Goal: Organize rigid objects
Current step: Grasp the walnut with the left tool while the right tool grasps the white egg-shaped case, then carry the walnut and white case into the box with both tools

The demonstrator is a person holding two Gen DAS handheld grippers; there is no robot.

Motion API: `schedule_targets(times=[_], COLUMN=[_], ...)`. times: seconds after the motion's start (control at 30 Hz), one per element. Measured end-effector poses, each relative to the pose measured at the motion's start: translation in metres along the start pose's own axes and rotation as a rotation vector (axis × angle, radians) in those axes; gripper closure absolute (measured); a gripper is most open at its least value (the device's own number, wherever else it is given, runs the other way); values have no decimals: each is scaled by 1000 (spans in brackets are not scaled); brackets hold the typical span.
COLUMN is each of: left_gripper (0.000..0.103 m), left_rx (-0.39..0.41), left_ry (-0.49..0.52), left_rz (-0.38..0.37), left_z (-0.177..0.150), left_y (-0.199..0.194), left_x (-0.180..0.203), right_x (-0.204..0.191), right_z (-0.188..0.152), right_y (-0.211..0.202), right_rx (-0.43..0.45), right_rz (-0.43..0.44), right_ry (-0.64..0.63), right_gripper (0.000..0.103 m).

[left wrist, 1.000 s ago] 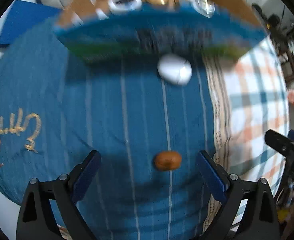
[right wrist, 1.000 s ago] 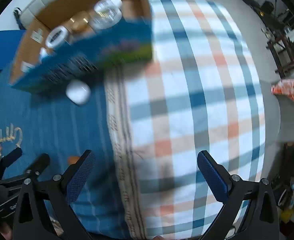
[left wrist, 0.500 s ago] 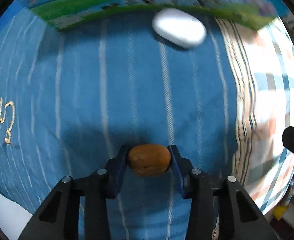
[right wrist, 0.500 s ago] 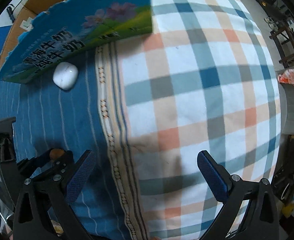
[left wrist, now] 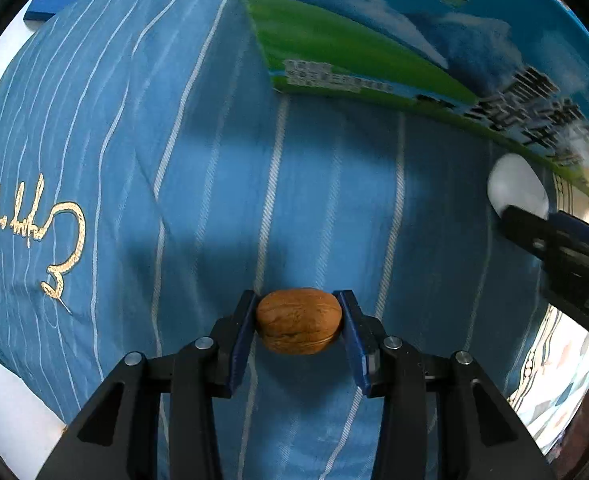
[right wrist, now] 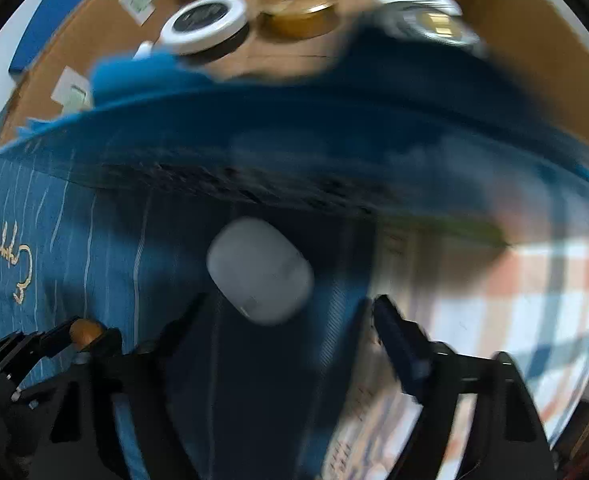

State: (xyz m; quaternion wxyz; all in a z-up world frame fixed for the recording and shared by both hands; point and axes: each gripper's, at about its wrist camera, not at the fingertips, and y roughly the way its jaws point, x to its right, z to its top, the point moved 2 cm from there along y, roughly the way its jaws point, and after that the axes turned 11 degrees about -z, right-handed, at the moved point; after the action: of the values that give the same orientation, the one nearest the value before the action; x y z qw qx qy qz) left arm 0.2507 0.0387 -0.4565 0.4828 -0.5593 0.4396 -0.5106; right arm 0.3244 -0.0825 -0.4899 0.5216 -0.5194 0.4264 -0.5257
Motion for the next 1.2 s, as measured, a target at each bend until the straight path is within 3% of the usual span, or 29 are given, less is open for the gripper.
schedule_targets(times=[0.13, 0.3, 0.43, 0.73, 0.8, 0.83, 0.93, 1.03, 1.1, 1.13, 1.2], left_gripper=[65, 64, 64, 64, 64, 64, 64, 64, 64, 64, 64], left_rx=[0, 11, 19, 49, 68, 79, 111, 126, 118, 118, 120], left_ry=[-8, 3, 23, 100, 123, 134, 167, 197, 194, 192, 185], left_rz=[-6, -13, -26, -62, -69, -74, -87, -81, -90, -88, -81], left_z=[7, 2, -11, -40, -50, -57, -65, -66, -63, -62, -58], left_y=[-2, -9, -19, -40, -55, -66, -90, -99, -99, -99, -99], left_x=[-12, -11, -3, 44, 51, 54, 58, 66, 71, 72, 74], right_x=[-16, 6, 31, 43, 57, 56, 57, 67, 75, 84, 89], right_z=[-2, -38, -78, -130, -122, -124, -122, -130, -125, -119, -112], right_y=[2, 4, 6, -20, -33, -40, -51, -42, -37, -34, -36], right_rx=[15, -115, -186, -130, -108, -98, -88, -127, -141, -138, -115], right_rz=[-27, -26, 62, 47, 51, 35, 38, 94, 118, 128, 140], right_ry=[-17, 139, 269, 288, 279, 267, 230, 269, 309, 321, 333], right_gripper=[50, 52, 54, 58, 82, 102, 102, 102, 97, 89, 65])
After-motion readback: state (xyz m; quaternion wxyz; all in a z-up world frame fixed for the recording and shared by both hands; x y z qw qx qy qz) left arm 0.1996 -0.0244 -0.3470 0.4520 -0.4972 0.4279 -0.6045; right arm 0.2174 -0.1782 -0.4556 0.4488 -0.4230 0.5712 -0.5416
